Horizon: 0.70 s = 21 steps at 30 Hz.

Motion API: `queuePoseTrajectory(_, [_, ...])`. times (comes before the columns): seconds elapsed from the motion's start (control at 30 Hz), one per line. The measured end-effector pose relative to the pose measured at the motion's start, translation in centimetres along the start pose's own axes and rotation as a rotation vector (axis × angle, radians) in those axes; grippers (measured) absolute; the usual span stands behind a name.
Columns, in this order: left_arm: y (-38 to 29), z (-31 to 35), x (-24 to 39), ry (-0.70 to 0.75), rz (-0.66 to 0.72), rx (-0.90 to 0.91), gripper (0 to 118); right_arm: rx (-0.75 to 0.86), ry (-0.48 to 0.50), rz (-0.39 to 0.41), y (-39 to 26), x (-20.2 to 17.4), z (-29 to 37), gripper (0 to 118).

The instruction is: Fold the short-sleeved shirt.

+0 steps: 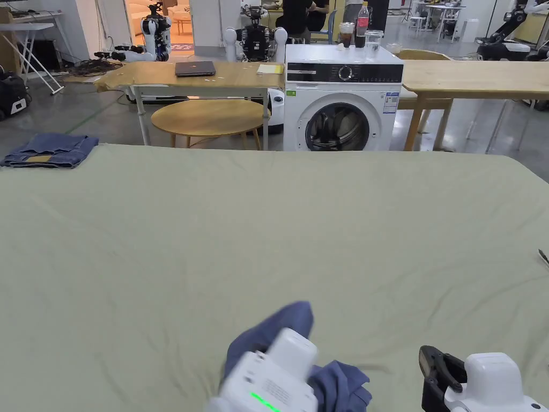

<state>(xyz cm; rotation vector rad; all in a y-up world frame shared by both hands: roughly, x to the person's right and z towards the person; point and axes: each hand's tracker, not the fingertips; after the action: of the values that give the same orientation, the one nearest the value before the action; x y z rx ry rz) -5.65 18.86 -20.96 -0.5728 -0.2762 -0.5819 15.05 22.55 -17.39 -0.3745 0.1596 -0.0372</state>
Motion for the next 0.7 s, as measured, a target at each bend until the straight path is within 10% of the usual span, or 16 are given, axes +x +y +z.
queuePoseTrajectory(0.17, [-1.3, -3.2, 6.4, 0.062, -0.161, -0.084, 11, 0.001, -0.015, -0.017, -0.4, 1.4, 0.6, 0])
queuePoseTrajectory(0.3, [-0.1, -0.7, 1.7, -0.189, 0.206, -0.012, 85, -0.007, -0.013, -0.026, -0.4, 2.4, 0.9, 0])
queuePoseTrajectory(0.5, [-0.4, 3.2, -7.9, -0.374, 0.770, 0.162, 87, -0.029, 0.006, -0.041, -0.5, 2.5, 0.6, 0])
queuePoseTrajectory(0.63, [-3.1, 0.9, -9.8, -0.344, 0.837, 0.019, 86, -0.067, 0.034, -0.031, -0.9, 1.9, 0.1, 0])
queuePoseTrajectory(0.7, [-4.0, 0.1, -8.8, -0.393, 0.853, -0.029, 60, -0.088, 0.048, -0.027, -1.0, 1.6, -0.2, 0])
